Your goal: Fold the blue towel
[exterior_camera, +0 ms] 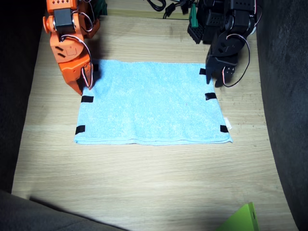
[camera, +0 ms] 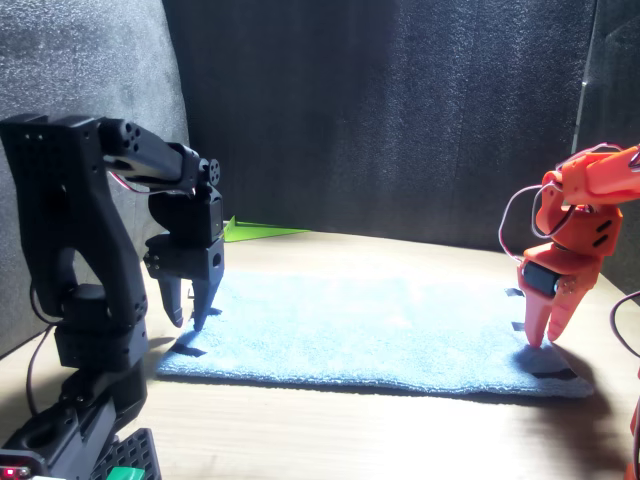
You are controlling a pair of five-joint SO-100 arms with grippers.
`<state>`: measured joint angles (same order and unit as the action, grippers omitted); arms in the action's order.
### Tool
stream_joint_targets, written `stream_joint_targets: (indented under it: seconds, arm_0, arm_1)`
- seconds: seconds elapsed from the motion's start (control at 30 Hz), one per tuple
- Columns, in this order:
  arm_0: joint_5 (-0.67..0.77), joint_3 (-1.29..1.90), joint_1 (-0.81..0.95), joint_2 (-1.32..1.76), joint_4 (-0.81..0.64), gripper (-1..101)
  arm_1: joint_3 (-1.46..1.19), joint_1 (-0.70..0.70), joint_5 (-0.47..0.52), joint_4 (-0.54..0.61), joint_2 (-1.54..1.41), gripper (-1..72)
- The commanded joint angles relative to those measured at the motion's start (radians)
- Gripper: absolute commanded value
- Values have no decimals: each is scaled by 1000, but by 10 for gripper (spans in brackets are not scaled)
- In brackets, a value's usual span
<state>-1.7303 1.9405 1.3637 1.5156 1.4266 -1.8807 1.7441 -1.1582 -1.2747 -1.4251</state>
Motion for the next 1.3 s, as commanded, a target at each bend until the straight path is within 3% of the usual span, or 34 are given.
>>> stream_joint_targets:
  seconds: [0.0,0.97,1.03,1.13,1.27]
  arm_0:
    - [-17,8,-2,-2,21,161]
    - [-63,-112,11,-150,74,129]
    - [-64,-112,11,-152,74,98]
    - [-63,-114,11,-152,74,-1]
    - [-60,-101,15,-137,69,-1]
  arm_1:
    - [5,-5,-6,-9,2,175]
    - [15,12,11,-44,84,167]
    - [15,12,12,-46,86,137]
    - [17,12,18,-49,92,0]
    - [8,20,26,-51,91,0]
